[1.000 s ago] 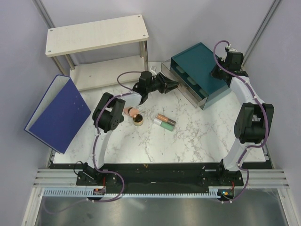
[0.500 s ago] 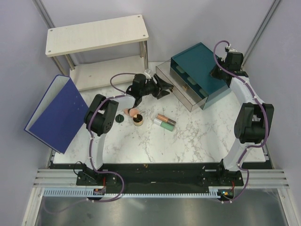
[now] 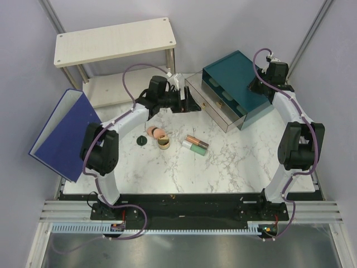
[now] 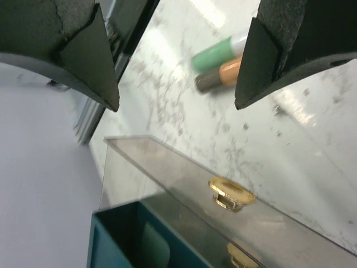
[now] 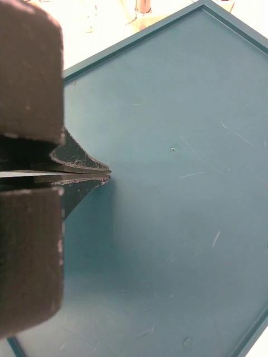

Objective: Organize the makeup

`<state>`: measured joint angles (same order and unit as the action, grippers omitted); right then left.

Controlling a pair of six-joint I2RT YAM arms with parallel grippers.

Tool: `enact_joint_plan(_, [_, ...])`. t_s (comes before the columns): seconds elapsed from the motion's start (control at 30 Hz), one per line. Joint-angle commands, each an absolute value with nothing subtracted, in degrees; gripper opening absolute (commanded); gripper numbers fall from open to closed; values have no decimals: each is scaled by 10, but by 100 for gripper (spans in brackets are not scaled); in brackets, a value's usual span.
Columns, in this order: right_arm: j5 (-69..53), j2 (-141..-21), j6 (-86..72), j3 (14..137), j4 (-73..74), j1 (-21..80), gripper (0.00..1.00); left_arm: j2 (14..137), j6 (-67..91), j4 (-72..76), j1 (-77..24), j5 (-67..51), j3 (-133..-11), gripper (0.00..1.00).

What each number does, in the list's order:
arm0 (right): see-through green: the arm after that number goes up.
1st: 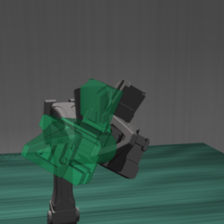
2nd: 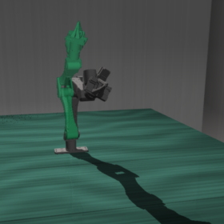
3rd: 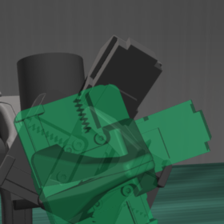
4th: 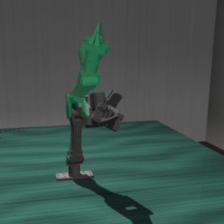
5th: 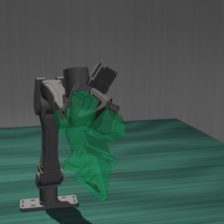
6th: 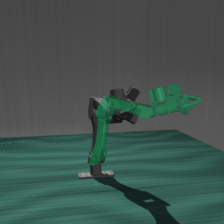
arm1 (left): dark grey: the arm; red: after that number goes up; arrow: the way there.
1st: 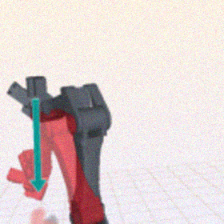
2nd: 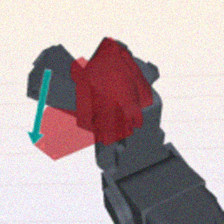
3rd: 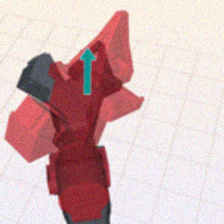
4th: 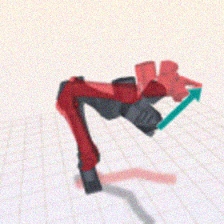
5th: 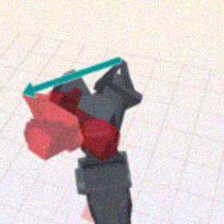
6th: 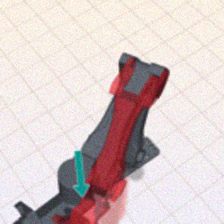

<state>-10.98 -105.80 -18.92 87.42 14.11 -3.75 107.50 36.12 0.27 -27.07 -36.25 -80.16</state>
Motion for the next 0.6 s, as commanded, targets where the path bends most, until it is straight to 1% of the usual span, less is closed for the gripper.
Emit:
enact_joint_plan(0.0, [-125,-1060,-193,858,177,-37,0,1046,97,-241,-279,-357,-861,91])
enact_joint_plan(0.03, [-126,-1060,-194,858,177,-37,0,1044,44,-300,-284,-342,-867,95])
enact_joint_plan(0.13, [-128,-1064,-196,859,177,-37,0,1034,-43,-386,-313,-269,-877,96])
enact_joint_plan(0.23, [-129,-1066,-196,860,176,-37,0,1036,-94,-432,-351,-190,-885,96])
enact_joint_plan(0.37, [-132,-1068,-197,858,178,-36,0,1049,-127,-446,-398,-126,-880,95])
enact_joint_plan(0.57, [-134,-1070,-198,856,178,-36,0,1078,-141,-446,-435,-118,-885,94])
